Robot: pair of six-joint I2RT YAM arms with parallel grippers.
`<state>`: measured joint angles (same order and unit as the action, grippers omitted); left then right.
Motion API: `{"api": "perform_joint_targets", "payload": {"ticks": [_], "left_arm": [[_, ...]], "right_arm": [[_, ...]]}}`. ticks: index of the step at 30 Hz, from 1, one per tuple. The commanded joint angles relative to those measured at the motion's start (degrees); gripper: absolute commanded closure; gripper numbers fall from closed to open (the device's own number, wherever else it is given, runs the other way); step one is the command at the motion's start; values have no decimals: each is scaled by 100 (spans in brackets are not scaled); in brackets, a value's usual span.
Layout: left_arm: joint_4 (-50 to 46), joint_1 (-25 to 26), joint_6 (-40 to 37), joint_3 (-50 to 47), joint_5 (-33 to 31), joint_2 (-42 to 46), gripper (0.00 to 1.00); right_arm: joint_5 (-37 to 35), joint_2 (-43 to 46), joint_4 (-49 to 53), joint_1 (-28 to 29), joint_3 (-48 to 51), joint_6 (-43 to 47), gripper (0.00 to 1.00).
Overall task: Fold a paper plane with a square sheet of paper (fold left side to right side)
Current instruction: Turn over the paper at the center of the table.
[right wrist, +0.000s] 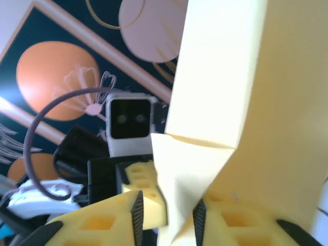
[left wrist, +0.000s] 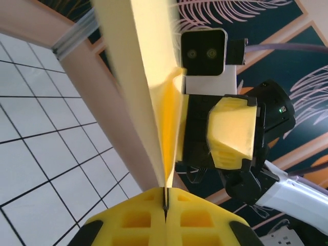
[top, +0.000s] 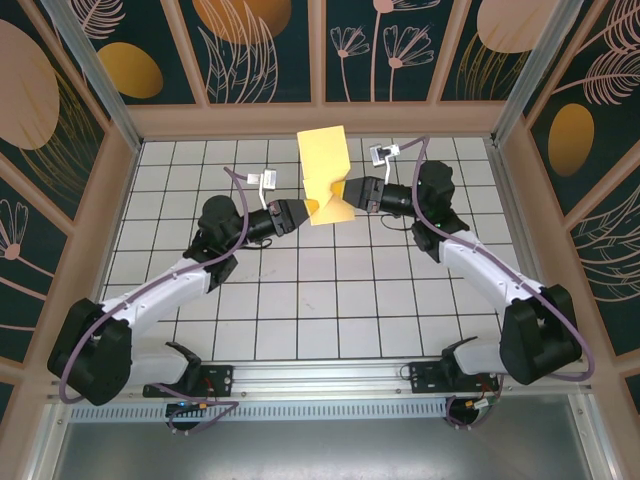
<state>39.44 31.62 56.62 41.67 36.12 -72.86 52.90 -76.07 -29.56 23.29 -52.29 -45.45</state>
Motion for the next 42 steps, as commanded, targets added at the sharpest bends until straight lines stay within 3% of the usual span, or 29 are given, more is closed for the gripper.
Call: {"api": "perform_joint_targets", "payload": {"ticks": [1, 3, 6, 9, 14, 17, 22, 29, 35, 42], "left_arm": [[-1252, 41, -972, 255, -661, 257, 100], [-2534, 152, -1645, 561, -1464, 291, 100], [-4589, 703, -2605, 1314, -3419, 84, 100], [-6142, 1219, -2715, 2033, -5201, -429, 100], [-8490, 1853, -1832, 3158, -7547, -1628, 100], [-9855, 2181, -1160, 3943, -8212, -2432, 100], [-11327, 2460, -373, 4937, -8337, -3676, 100], [-11179, 2465, -708, 5317, -7147, -4567, 100], [-11284, 2471, -1103, 6183, -6552, -5466, 98], [-11632, 2462, -1549, 7705, -6157, -6520, 82]], "right_arm": [[-785, 403, 1601, -277, -162, 891, 49], [-1690, 580, 2773, -460, -229, 1446, 41], [-3790, 753, 4393, -630, -312, 1947, 31], [-5272, 839, 5307, -979, -117, 2013, 28], [-6176, 1315, 5496, -1560, 648, 2151, 22], [-6115, 1561, 5457, -1896, 931, 2228, 20], [-5812, 1698, 5359, -2207, 1187, 2295, 20], [-5405, 1750, 5198, -2385, 1401, 2331, 19], [-5017, 1811, 5058, -2511, 1550, 2348, 19], [-4794, 1725, 4900, -2556, 1715, 2387, 19]]}}
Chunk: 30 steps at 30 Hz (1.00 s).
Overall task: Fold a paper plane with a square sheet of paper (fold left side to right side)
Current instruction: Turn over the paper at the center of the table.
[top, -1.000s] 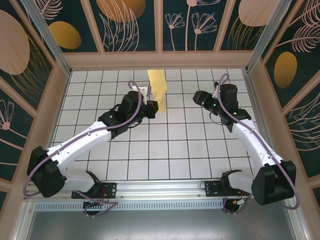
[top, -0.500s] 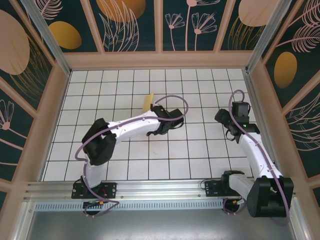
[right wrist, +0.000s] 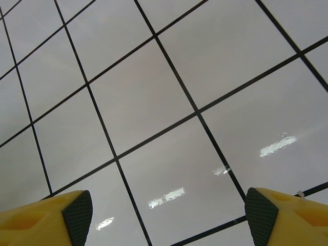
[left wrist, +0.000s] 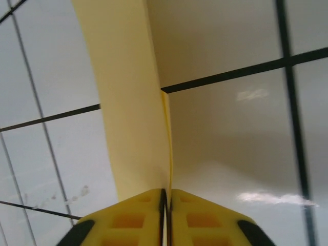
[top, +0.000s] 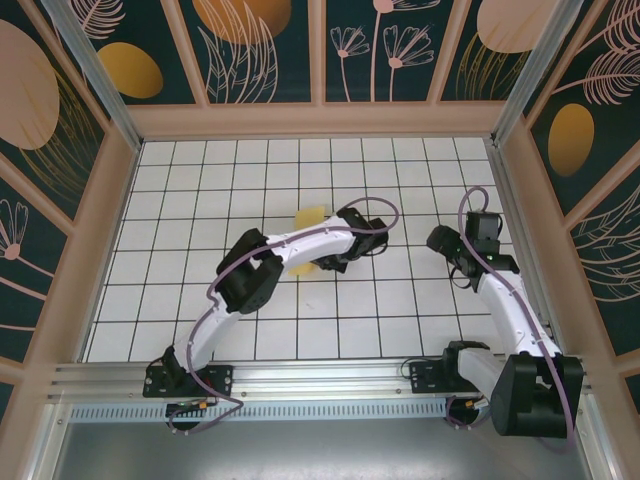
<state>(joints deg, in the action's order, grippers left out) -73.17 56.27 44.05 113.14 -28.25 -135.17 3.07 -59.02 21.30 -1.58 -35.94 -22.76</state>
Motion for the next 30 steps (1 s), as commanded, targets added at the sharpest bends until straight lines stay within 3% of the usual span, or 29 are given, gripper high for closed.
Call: {"api": "perform_joint_targets", "payload": {"ticks": [1, 6, 10, 14, 16, 24, 30], "left_arm": [[-387, 1, -383, 790, 349, -404, 77], [-423, -122, -756, 2053, 617, -718, 56], [158, -329, -1021, 1933, 980, -187, 46], [1771, -694, -1142, 189, 1661, 1165, 41], [2689, -940, -1153, -829, 2003, 1870, 41], [6686, -2132, -585, -5173, 3386, 4752, 29], [8496, -2797, 172, -7085, 3783, 5528, 25]], "right_arm": [[217, -14, -200, -78, 87, 136, 19], [354, -229, -205, -105, 79, 259, 19], [986, -307, -428, -105, 95, 308, 19], [2009, -413, -931, 80, 101, 168, 19], [2176, -545, -1146, 352, 54, -8, 19], [2136, -1845, -1994, 1898, -697, -710, 21], [1877, -3254, -2129, 2771, -1885, -799, 24]]}}
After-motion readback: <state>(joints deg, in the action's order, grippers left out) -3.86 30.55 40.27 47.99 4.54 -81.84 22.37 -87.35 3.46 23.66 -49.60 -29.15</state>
